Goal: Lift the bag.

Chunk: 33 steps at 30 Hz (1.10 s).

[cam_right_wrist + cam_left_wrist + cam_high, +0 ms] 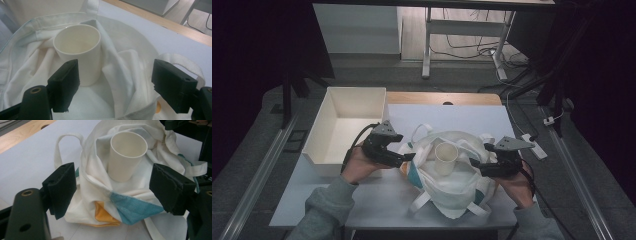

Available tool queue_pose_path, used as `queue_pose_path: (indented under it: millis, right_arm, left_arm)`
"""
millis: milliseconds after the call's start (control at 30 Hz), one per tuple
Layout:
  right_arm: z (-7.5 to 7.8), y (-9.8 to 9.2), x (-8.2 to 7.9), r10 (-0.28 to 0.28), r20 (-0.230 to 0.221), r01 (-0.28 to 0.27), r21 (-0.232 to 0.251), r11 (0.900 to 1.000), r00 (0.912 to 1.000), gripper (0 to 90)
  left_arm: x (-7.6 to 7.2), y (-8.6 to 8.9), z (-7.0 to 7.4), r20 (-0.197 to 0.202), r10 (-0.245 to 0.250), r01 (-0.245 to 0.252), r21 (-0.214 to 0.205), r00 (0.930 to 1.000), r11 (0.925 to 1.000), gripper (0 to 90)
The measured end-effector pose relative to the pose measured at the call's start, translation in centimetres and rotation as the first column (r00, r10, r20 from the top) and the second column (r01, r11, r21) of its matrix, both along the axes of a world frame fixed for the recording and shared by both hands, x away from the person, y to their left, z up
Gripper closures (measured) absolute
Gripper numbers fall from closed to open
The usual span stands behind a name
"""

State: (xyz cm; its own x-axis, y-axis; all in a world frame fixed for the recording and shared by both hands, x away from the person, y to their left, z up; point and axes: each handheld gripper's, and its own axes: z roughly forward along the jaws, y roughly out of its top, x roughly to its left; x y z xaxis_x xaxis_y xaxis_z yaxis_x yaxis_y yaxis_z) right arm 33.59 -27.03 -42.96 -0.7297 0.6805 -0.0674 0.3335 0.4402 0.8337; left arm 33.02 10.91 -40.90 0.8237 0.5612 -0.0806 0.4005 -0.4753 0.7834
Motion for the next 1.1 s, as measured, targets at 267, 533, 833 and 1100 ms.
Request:
queue_pose_path:
  millis: [267,533,833,1100]
  right_arm:
    - [-0.1,0.0,0.0,0.0,-0.004,0.0,-0.005,1.0,1.0,22.4]
    - [-0.3,0.3,0.0,0.008,-0.005,-0.008,-0.014,0.9999,1.0,22.4]
    - [-0.6,0.9,0.0,0.024,-0.014,-0.025,-0.026,0.9994,0.9996,22.5]
    - [-0.6,0.7,0.0,0.018,-0.01,-0.018,-0.019,0.9997,0.9998,22.5]
  left_arm:
    - [0.0,-0.8,-0.5,0.0,-0.014,0.014,0.035,0.9999,0.9993,23.8]
    - [0.4,-2.8,-1.7,-0.025,-0.01,0.012,0.094,0.9996,0.9955,24.2]
    - [0.8,-4.4,-3.0,-0.006,0.043,-0.041,0.189,0.999,0.981,24.7]
    - [0.4,-4.9,-3.3,0.03,0.061,-0.066,0.247,0.9977,0.9668,28.4]
